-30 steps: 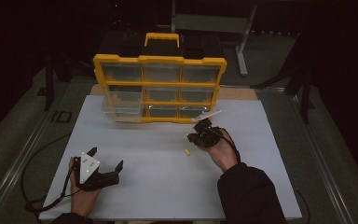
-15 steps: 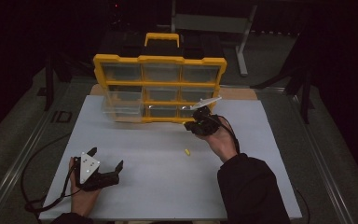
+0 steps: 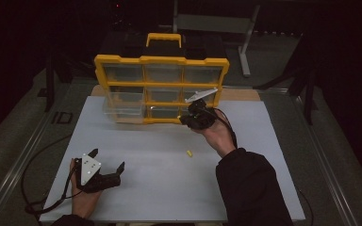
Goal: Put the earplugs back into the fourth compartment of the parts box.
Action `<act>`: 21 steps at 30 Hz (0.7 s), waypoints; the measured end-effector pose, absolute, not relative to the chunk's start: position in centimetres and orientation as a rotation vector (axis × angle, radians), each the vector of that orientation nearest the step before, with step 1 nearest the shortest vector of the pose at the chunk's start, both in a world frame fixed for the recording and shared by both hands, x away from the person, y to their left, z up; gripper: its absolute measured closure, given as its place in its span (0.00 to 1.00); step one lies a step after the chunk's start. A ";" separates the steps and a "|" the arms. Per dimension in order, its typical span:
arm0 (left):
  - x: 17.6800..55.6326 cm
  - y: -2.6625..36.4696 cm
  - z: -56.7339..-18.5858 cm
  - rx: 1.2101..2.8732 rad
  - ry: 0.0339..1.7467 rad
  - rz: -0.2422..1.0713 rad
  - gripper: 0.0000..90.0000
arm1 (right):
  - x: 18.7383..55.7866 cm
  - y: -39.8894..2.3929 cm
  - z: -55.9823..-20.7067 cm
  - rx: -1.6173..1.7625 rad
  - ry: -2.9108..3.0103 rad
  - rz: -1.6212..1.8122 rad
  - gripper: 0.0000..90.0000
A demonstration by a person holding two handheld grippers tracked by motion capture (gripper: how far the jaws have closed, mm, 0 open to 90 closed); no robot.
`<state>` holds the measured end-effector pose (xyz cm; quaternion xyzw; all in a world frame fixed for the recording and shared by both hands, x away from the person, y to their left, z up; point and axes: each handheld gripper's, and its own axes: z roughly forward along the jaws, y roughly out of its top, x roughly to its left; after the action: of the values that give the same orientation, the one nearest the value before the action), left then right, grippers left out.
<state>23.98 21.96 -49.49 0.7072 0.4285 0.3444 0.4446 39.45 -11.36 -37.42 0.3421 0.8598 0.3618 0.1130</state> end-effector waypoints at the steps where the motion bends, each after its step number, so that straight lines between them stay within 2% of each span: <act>1: 24.0 22.0 -49.5 1.752 1.062 0.853 0.00 | 39.5 -11.2 -37.2 1.004 2.519 1.066 0.97; 21: 24.0 22.0 -49.5 1.754 1.060 0.856 0.00 | 40.8 -9.2 -34.8 0.939 2.504 1.105 0.96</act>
<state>24.01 21.99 -49.48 0.7076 0.4275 0.3454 0.4442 40.85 -9.22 -34.81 0.3219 0.8588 0.3788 0.1239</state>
